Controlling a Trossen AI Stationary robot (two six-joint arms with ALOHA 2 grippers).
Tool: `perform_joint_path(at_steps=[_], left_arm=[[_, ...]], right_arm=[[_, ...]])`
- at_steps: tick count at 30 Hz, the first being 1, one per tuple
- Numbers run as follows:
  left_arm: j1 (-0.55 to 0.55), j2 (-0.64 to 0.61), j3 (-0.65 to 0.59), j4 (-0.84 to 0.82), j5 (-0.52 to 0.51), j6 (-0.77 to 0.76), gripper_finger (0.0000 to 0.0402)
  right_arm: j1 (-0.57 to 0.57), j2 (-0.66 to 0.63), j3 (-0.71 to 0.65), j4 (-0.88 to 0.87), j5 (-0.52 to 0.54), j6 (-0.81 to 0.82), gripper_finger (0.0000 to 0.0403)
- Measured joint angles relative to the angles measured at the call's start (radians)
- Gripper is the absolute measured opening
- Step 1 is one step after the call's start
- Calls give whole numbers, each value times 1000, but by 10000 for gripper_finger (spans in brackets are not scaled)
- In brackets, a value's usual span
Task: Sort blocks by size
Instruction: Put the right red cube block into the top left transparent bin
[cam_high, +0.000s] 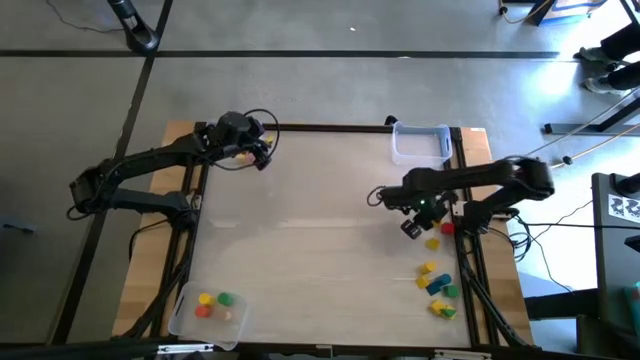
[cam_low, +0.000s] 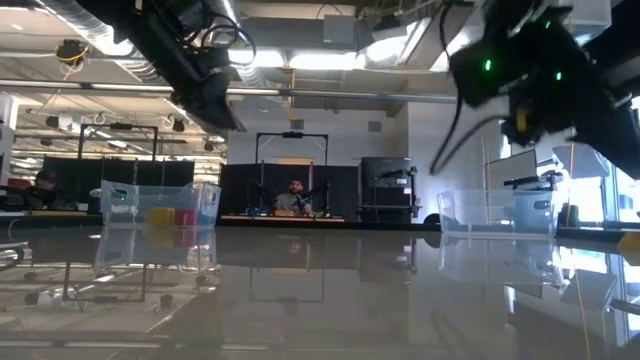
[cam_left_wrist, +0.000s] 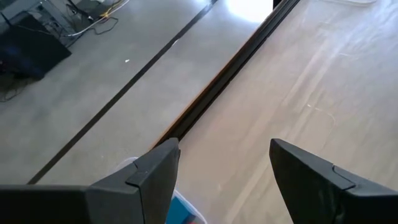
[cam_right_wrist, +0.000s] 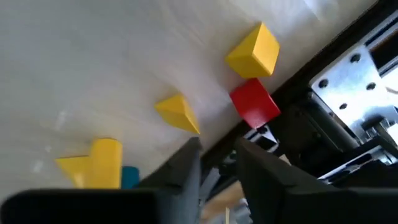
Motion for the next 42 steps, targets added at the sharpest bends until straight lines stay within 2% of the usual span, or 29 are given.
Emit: perform_joint_path(at_steps=[4, 6, 11, 15, 19, 29, 36, 42], left_arm=[[0, 0, 0, 8, 0, 9, 239], [0, 0, 0, 10, 0, 17, 239], [0, 0, 0, 12, 0, 25, 239], [1, 0, 0, 11, 0, 25, 239], [1, 0, 0, 12, 0, 37, 239], [0, 0, -1, 32, 0, 51, 239], [0, 0, -1, 34, 0, 58, 239], [0, 0, -1, 33, 0, 57, 239]], right_arm=[[-34, 107, -26, -18, -24, -70, 26], [-54, 156, -35, -32, -24, -119, 7], [-99, 254, -55, -47, -13, -202, 17], [-128, 297, -108, -41, -5, -222, 9], [-129, 307, -174, -8, -19, -225, 3], [-128, 313, -200, 83, -16, -219, 4], [-128, 313, -188, 104, -9, -257, 7], [-123, 313, -79, 99, 22, -356, 6]])
